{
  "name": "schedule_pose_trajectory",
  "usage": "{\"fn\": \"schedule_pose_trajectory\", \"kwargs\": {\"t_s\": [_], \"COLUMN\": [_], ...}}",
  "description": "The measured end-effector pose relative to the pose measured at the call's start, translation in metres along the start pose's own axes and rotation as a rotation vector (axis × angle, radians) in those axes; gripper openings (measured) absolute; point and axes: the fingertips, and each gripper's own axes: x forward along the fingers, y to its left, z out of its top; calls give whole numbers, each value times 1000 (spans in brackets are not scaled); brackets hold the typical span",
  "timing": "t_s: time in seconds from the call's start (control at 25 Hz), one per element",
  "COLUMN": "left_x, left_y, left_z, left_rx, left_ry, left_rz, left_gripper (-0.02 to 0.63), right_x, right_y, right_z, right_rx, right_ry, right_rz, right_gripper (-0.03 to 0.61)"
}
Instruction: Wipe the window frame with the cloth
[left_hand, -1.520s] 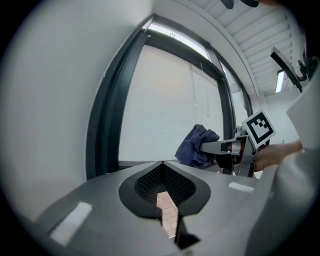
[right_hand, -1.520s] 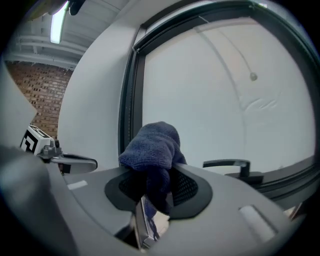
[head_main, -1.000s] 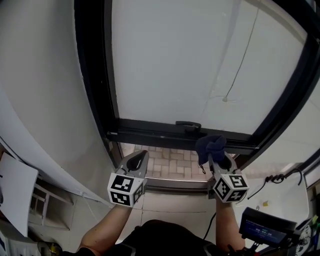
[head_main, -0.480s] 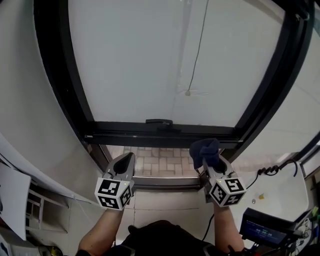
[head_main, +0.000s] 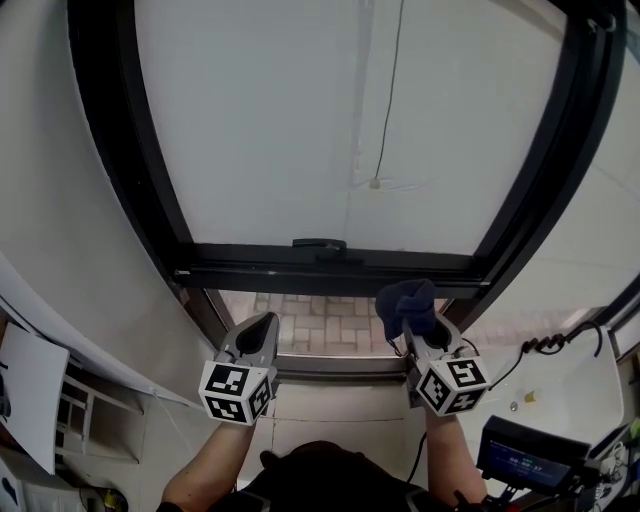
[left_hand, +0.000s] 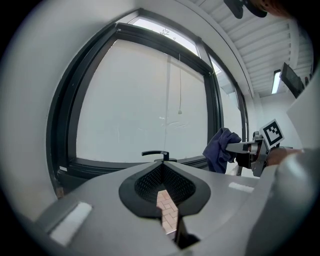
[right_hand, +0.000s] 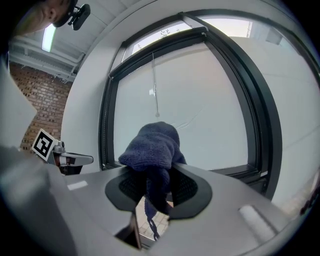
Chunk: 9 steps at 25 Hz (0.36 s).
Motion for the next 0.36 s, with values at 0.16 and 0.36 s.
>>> {"fn": "schedule_pose_trajectory", "kwargs": {"t_s": [0.16,0.36], "left_x": [-3,-6], "left_y": [-1,-1], "left_z": [-2,-3], "left_rx": [-11,-5], "left_ry": [2,5], "left_rz": [2,8], "left_gripper": [-6,-6], "right_x": [0,0], "right_y": [-1,-3], "right_z": [-1,-5], "right_rx": [-8,7], "right_ry": [1,8], "right_rz": [-4,-7], "right_gripper": [117,117]}}
